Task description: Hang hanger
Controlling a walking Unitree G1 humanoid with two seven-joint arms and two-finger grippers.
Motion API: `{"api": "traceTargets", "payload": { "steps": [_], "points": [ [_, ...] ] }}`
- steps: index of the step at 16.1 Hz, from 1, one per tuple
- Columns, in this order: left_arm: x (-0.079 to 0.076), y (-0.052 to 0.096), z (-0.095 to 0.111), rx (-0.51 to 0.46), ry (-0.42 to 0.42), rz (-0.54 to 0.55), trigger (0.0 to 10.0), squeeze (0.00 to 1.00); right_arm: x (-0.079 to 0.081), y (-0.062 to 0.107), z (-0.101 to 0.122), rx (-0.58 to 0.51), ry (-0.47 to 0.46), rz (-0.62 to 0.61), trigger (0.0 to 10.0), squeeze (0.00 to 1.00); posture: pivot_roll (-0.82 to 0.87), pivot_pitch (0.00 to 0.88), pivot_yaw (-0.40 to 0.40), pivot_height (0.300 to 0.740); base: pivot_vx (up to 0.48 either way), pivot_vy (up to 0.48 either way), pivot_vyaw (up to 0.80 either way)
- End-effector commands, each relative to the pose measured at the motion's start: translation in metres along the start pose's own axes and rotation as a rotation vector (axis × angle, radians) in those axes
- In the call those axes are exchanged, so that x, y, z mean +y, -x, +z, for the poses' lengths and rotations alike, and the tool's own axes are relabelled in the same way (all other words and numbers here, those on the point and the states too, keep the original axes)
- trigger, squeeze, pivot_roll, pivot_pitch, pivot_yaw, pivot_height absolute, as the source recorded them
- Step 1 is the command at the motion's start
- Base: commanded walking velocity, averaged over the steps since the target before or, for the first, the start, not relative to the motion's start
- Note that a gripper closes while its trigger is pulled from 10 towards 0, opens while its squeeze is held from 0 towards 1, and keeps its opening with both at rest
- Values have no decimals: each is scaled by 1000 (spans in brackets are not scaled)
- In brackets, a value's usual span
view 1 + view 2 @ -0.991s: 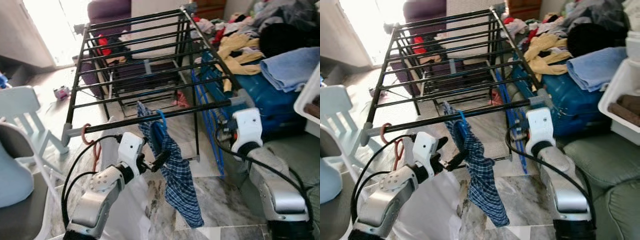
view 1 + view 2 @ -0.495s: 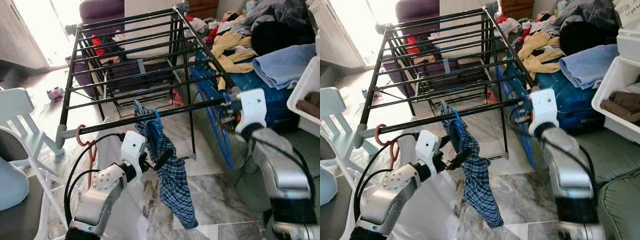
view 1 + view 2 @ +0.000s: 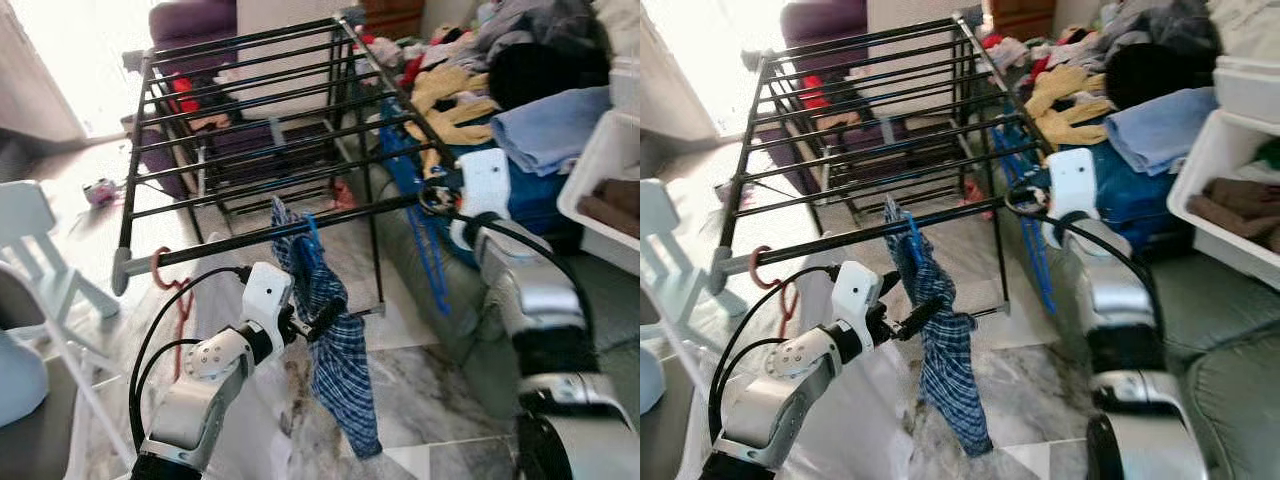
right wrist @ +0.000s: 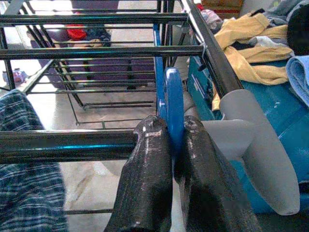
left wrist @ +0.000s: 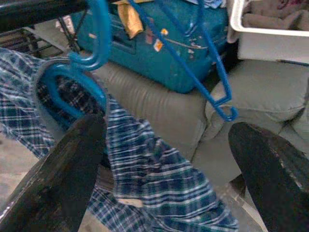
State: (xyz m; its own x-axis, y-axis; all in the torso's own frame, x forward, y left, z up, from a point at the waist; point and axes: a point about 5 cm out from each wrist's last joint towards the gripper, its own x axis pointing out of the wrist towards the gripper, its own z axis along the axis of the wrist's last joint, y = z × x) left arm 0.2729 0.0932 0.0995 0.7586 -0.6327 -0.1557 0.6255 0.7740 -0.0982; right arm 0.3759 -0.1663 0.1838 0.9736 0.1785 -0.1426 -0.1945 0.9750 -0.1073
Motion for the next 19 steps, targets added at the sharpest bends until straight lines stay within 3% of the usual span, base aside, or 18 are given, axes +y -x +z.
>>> {"api": "traceTargets", "payload": {
  "steps": [1,7,10,11,12,19],
  "points": [
    [5,2,0,4,-15,26,10000,0,15,-9,10,-38,-1,62,10000,0,-124,0,92,740,0,0,0],
    [5,3,-1,13,-24,24,10000,0,33,-13,-20,56,-10,154,10000,0,-120,0,95,740,0,0,0],
    [5,2,-1,15,-25,20,10000,0,32,-12,-26,68,-1,167,10000,0,-122,0,97,740,0,0,0],
    [5,2,-1,16,-26,20,10000,0,33,-11,-27,61,-9,182,10000,278,-122,0,97,740,0,0,0],
    [5,2,-1,16,-26,20,10000,0,33,-11,-27,57,-9,187,10000,1000,-122,0,95,740,0,0,0],
    [4,4,-3,19,-23,30,10000,0,37,-10,-33,62,9,212,10000,1000,-118,0,92,740,0,0,0]
  ]
}}
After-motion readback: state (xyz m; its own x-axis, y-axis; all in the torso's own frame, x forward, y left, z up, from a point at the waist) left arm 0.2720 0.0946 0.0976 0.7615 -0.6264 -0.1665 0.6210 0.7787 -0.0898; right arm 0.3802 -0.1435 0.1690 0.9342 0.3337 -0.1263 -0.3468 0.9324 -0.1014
